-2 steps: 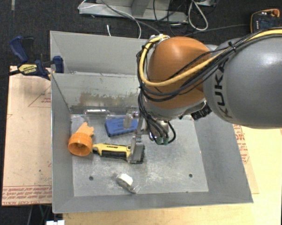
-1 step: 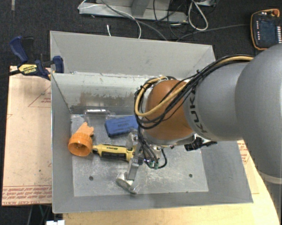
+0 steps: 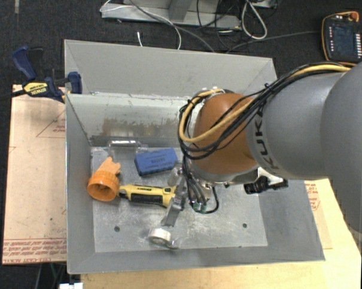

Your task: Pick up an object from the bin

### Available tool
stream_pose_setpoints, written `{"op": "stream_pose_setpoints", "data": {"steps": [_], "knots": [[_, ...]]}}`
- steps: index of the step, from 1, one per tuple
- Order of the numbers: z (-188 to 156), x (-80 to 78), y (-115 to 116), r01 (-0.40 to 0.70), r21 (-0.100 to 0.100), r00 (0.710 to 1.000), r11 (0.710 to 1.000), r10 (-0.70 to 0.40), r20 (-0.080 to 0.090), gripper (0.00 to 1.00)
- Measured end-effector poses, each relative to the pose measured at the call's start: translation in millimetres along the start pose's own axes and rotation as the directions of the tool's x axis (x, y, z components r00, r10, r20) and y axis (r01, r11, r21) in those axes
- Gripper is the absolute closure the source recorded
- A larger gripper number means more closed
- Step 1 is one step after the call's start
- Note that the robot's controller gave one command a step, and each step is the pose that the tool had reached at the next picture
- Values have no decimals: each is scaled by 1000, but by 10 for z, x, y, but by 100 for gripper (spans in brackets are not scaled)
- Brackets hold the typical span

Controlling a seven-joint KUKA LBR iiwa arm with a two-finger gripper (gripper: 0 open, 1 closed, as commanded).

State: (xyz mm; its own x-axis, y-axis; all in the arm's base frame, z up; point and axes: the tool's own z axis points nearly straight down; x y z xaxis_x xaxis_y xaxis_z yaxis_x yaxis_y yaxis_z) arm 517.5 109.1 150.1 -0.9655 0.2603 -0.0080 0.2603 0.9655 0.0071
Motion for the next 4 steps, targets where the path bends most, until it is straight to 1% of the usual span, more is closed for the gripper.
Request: {"op": "stream_pose_setpoints", "data": {"steps": [1,2,3,4], "knots": [[517,-86,109,-56,-2,998,998,56,-2,0],[807,-198,-122,-132,-6,991,991,132,6,0],[805,41,239,-83,-7,997,997,83,1,100],[803,40,238,-84,-7,996,996,84,1,100]]}}
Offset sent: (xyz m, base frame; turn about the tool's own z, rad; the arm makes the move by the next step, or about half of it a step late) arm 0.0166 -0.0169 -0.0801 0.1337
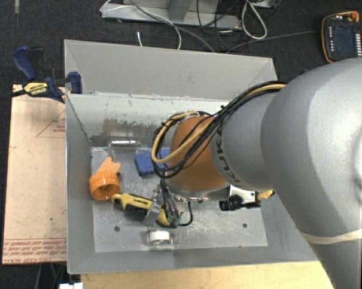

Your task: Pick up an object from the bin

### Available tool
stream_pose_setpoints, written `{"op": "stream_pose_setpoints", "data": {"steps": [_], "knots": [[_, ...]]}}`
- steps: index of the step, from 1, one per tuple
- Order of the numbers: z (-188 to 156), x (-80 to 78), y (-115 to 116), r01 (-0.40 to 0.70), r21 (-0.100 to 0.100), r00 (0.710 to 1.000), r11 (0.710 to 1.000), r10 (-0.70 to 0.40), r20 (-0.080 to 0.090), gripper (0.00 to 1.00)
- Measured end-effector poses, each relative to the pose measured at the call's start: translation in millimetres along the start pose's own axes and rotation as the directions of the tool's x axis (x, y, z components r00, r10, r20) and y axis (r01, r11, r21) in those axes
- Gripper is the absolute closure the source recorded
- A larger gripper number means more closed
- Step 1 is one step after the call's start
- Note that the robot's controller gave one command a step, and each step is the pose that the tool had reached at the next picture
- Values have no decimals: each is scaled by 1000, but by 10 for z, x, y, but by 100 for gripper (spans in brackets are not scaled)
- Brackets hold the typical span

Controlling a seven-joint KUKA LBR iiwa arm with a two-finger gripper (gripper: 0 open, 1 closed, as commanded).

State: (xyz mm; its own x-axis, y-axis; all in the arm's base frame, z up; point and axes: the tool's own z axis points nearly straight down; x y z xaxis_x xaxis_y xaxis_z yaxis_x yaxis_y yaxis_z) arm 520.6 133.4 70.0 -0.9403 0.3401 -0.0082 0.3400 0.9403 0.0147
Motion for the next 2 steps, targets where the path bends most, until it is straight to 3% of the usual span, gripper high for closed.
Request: {"op": "stream_pose_setpoints", "data": {"steps": [1,2], "knots": [[-365,22,-16,1,6,1000,1000,-1,-9,100],[-680,-10,7,2,-1,1000,1000,-2,1,100]]}}
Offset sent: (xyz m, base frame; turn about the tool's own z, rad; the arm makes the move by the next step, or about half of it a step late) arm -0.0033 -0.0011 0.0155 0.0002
